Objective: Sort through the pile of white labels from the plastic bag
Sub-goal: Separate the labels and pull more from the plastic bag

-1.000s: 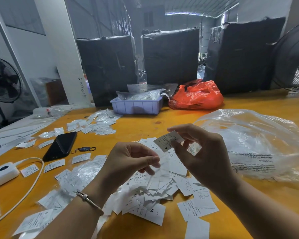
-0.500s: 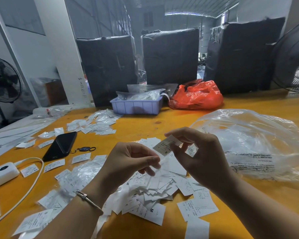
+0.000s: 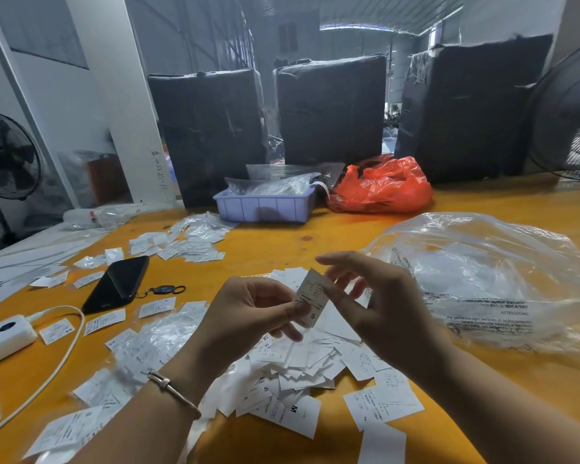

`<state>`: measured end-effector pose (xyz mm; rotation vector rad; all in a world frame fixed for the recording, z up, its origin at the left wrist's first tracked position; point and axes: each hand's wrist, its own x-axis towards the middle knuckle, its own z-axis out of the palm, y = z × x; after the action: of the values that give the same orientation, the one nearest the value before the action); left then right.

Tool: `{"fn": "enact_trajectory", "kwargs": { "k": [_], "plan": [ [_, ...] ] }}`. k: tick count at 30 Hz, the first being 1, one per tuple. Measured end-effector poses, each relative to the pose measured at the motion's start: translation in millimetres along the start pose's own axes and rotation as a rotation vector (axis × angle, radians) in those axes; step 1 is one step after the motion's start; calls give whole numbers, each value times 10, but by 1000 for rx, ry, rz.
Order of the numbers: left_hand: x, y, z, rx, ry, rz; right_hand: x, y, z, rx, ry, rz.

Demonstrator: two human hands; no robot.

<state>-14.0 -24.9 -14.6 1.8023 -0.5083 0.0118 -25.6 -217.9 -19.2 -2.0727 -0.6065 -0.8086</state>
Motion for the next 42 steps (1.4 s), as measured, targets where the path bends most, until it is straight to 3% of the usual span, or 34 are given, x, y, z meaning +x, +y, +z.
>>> {"fn": "enact_trajectory", "kwargs": {
  "k": [8, 14, 16, 22, 26, 29, 35, 38, 42],
  "plan": [
    [11, -34, 14, 12, 25, 11, -20, -29, 21, 22, -135, -35],
    [13, -47, -12, 39, 37, 7, -2, 44, 15, 157, -244, 58],
    [21, -44, -23, 28, 42, -18, 6, 80, 7, 98, -197, 63],
    [61, -37, -182, 137, 87, -118, 84, 270, -133, -256, 212, 115],
    [88, -45, -361, 172, 246, -246, 114, 451, -232, -442, 283, 225],
    [129, -104, -515, 304, 375, -355, 124, 569, -281, -593, 239, 340],
    [111, -229, -706, 690, 345, -601, 142, 698, -405, -870, -37, 623],
    [93, -211, -719, 839, 325, -624, 139, 729, -426, -940, -183, 725],
    [83, -179, -651, 912, 300, -573, 126, 781, -426, -970, -244, 751]
  ]
}}
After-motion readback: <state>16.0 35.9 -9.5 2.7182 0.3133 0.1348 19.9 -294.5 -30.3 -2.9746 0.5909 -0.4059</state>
